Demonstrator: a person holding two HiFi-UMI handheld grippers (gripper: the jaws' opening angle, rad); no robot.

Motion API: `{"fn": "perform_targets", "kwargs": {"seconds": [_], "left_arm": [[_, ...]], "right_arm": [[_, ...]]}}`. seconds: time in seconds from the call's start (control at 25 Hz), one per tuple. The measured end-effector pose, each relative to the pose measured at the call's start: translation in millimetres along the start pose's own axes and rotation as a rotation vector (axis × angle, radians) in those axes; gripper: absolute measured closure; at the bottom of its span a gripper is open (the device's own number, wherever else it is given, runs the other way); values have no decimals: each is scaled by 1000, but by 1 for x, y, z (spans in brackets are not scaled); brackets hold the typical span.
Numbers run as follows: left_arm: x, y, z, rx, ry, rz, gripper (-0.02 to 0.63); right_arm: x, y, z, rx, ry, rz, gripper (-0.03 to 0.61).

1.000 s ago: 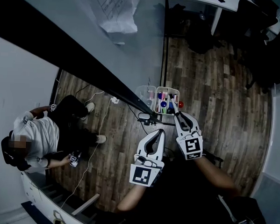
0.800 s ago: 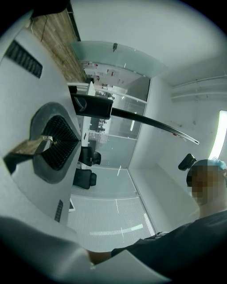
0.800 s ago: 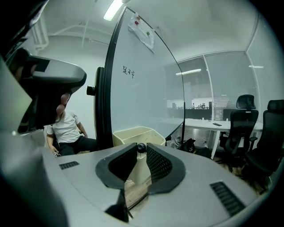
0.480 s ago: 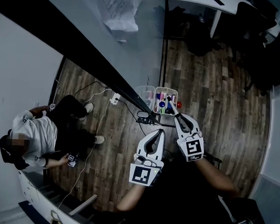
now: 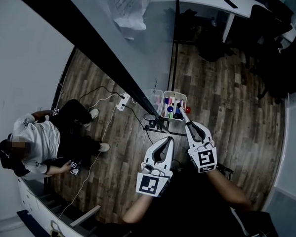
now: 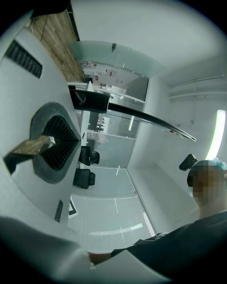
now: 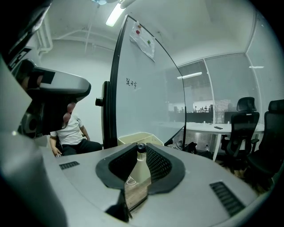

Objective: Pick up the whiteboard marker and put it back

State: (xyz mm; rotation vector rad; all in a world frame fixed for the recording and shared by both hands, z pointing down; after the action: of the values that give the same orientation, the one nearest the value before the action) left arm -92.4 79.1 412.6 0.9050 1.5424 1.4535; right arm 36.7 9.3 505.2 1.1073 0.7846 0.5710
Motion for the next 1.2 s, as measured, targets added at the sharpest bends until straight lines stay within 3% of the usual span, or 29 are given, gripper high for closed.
{"fn": "perform_targets", "kwargs": {"seconds": [0.12,0.28,0.4,1.2], "left_arm": [[0,-5,0,-34,-4,18,611],[2,-2,7,-9,-5,16,612],[2,-6,8,-37,-5,39,612],[7,-13,23,-27,-20,71,612]], "right_arm": [[5,-3,1,1,-4,10,505],[12,-7,1,3,-11,23,505],[18,-9,2,6,-18,30,505],[69,-34,-1,62,-53,83,505]]}}
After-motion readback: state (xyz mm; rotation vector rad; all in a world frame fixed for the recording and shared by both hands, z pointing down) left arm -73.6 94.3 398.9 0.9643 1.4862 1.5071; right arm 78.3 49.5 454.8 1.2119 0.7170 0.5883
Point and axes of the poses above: the fingertips, and each gripper's own axes: x backward along the fingers, z to its right, y out of its underside, the point moved 7 cm from there along x, backward along the fingers, and after that the axes turned 11 degrees about -x, right-handed, at the moved point
